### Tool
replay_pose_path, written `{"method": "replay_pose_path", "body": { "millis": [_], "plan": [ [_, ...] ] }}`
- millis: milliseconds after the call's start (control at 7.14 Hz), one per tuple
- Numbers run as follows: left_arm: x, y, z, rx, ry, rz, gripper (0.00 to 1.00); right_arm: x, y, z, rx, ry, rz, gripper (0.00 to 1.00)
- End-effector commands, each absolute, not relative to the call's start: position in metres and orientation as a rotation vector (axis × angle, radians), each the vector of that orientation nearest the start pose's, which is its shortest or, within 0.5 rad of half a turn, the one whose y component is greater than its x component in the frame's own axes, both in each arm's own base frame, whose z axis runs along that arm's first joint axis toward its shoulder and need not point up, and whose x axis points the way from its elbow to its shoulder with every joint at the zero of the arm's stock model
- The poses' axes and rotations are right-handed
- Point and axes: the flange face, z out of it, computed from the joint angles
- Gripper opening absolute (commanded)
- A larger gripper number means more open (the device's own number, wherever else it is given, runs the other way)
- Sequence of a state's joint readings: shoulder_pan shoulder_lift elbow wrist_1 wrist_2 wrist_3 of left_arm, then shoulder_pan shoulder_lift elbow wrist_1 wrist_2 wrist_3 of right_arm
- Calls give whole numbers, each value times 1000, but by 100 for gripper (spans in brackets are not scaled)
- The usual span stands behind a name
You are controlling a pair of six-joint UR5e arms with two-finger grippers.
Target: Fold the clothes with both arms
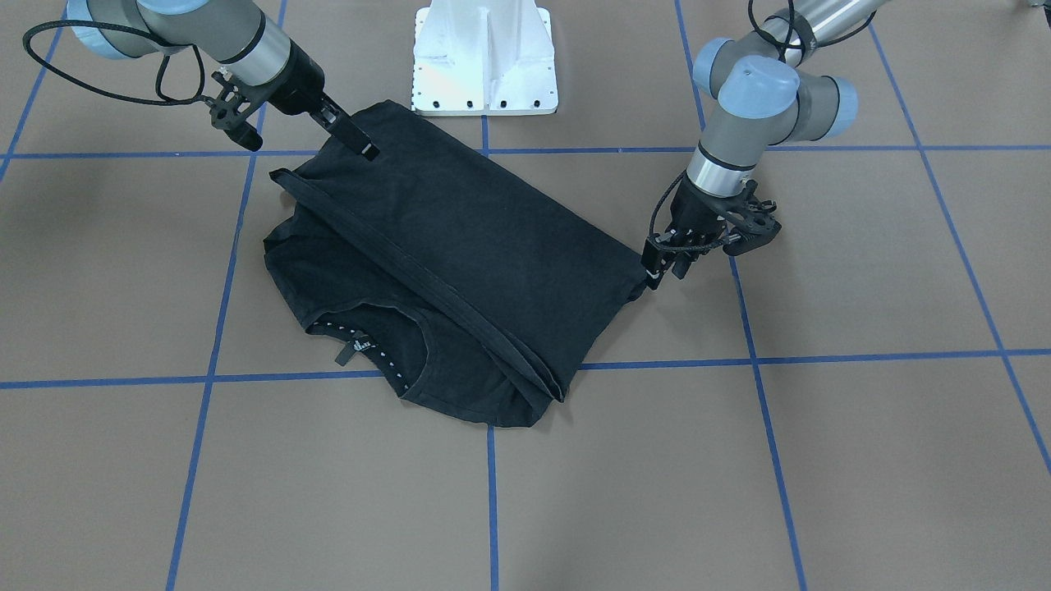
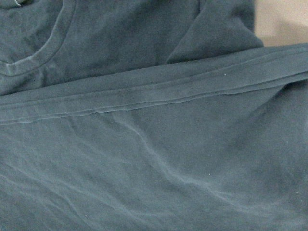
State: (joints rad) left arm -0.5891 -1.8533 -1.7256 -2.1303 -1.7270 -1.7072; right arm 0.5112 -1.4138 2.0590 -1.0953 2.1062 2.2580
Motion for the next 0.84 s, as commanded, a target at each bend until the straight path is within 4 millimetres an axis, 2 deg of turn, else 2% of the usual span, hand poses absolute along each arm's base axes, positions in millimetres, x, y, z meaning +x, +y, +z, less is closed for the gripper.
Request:
{"method": "replay_pose_path", "body": {
  "millis": [0,280,560,700],
  "plan": [
    [452,-428,377,70,1012,-568,63,-396,-318,295,-584,-1070,756,100],
    [461,-428,390,62,986,-568,63,-396,-318,296,-586,-1067,756,100],
    [464,-425,391,58,984,-561,63,-397,-320,299,-585,-1061,760,100],
    [465,-424,388,54,989,-560,59,-398,-320,300,-585,-1060,761,100]
  ]
}}
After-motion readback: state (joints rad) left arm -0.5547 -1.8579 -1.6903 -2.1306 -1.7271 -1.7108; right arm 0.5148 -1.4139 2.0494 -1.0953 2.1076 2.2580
